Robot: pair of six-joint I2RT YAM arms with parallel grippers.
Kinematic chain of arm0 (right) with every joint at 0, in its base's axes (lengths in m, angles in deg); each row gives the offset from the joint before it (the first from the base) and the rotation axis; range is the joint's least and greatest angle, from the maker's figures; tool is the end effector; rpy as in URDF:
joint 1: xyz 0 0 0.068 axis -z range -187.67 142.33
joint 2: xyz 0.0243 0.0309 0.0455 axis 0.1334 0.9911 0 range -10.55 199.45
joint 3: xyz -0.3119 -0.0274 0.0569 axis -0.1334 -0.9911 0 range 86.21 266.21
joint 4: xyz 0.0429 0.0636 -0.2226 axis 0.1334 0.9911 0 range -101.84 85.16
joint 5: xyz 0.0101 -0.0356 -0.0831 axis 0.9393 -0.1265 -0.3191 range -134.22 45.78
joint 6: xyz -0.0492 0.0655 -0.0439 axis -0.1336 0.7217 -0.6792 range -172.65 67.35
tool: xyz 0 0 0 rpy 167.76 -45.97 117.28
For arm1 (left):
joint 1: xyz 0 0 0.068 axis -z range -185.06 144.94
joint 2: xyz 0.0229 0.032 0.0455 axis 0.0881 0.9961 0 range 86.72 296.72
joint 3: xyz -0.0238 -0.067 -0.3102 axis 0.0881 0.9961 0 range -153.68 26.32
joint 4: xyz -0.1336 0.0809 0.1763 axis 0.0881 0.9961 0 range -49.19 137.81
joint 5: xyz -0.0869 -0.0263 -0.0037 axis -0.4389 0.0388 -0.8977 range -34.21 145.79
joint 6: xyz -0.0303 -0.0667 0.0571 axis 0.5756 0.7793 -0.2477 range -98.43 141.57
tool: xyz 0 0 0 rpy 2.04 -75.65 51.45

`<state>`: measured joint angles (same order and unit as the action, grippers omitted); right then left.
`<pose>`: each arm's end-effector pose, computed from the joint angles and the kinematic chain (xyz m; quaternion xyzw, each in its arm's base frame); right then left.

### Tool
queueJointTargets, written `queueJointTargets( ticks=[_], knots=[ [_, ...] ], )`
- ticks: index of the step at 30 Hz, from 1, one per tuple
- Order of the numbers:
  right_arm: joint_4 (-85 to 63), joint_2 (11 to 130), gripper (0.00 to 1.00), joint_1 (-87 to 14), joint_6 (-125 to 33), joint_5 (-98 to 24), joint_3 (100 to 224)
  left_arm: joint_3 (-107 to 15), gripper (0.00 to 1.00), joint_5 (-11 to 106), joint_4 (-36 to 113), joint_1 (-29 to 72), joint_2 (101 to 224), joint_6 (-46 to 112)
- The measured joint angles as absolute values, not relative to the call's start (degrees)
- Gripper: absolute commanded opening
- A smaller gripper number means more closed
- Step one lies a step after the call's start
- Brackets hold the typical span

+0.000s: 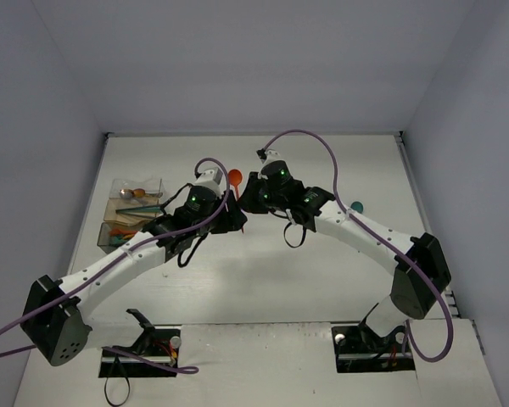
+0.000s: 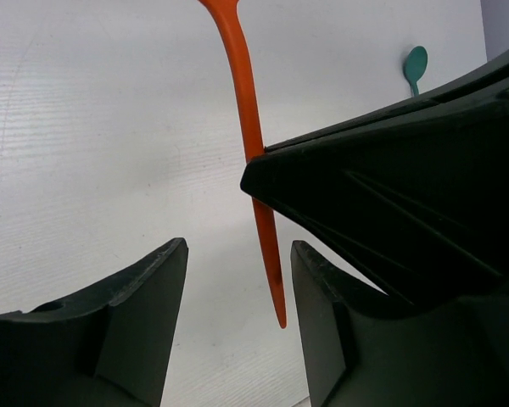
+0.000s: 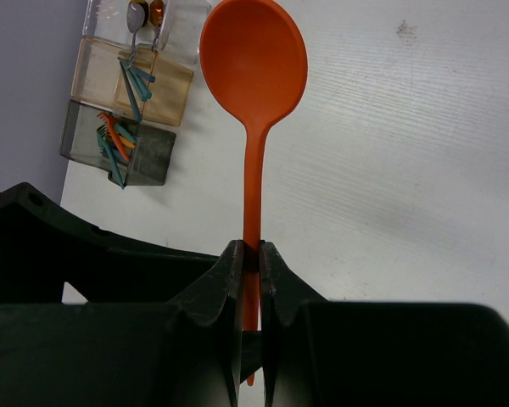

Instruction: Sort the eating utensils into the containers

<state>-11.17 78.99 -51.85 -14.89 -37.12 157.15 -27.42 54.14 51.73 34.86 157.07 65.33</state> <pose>0.2729 0.2796 0.3600 -0.0814 0.8107 0.4168 0.4030 0.2135 -0.1817 0.3287 -0.0212 0.8547 -0.3551 0.3782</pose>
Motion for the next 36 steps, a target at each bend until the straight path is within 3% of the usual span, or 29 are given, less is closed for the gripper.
queueJointTargets(
  ticks=[5, 9, 11, 20, 24, 29, 36],
  knots=[
    [-11.15, 78.98, 0.00, -51.85, -14.13, -37.12, 157.15, -26.46, 0.25, 53.95, 48.84, 35.35, 158.65, 66.59],
    [-11.14, 78.85, 0.00, -51.85, -13.59, -37.25, 157.15, -26.21, 0.01, 53.48, 46.55, 35.74, 159.83, 67.91],
    [-11.09, 78.75, 0.06, -51.85, -13.51, -37.51, 157.15, -25.64, 0.00, 53.43, 45.12, 35.83, 159.88, 68.77],
    [-10.82, 77.26, 0.61, -50.70, -14.21, -38.40, 156.05, -24.32, 0.00, 53.89, 43.47, 35.87, 159.55, 72.42],
    [-10.84, 75.52, 0.76, -47.82, -15.14, -38.35, 154.00, -22.89, 0.00, 54.67, 43.51, 35.87, 159.11, 74.79],
    [-9.74, 71.63, 0.84, -39.90, -16.92, -37.46, 150.15, -22.45, 0.00, 57.61, 45.70, 35.86, 158.42, 77.49],
    [-4.61, 64.80, 0.87, -29.29, -22.16, -36.71, 148.38, -24.28, 0.00, 61.60, 52.61, 31.53, 156.10, 84.25]
  ],
)
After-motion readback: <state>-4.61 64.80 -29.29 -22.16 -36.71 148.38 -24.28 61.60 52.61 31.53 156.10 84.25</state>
